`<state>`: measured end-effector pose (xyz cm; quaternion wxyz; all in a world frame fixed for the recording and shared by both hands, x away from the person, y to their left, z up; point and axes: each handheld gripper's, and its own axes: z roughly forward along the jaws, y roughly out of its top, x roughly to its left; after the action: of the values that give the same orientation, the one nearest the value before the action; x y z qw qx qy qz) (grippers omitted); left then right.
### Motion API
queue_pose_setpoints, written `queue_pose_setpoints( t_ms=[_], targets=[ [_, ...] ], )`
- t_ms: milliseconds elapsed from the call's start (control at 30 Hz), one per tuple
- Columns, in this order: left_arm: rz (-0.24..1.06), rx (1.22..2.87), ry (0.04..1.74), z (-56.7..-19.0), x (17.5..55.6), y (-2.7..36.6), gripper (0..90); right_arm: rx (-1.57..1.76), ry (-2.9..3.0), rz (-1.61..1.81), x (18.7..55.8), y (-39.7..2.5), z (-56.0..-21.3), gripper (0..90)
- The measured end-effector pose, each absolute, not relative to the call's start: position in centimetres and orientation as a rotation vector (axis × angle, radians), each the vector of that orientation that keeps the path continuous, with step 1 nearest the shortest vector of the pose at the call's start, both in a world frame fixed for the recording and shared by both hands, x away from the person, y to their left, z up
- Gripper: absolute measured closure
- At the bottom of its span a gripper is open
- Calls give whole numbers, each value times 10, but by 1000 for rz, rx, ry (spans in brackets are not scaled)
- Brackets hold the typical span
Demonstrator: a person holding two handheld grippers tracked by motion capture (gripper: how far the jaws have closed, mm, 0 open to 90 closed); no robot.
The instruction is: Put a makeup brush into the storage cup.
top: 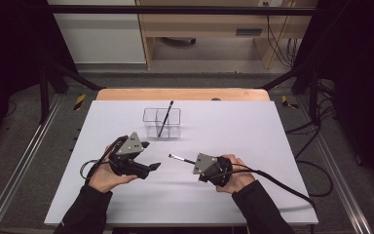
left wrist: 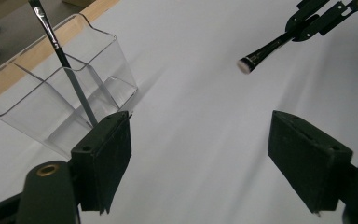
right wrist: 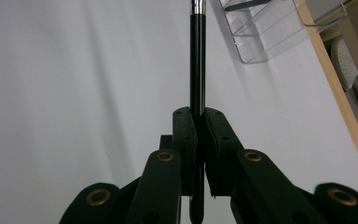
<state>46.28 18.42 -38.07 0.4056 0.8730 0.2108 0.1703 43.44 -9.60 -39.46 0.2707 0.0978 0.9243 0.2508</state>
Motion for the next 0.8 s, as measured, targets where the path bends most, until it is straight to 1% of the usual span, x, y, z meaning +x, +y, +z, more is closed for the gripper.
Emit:
queue_pose_setpoints(
  t_ms=[200, 800],
  targets=[
    [434, 2199, 563, -388, 464, 184, 200, 334, 2467, 750, 436, -105, -399, 843],
    [446, 2068, 650, -390, 462, 195, 194, 549, 2402, 991, 439, -122, -410, 842]
  ],
)
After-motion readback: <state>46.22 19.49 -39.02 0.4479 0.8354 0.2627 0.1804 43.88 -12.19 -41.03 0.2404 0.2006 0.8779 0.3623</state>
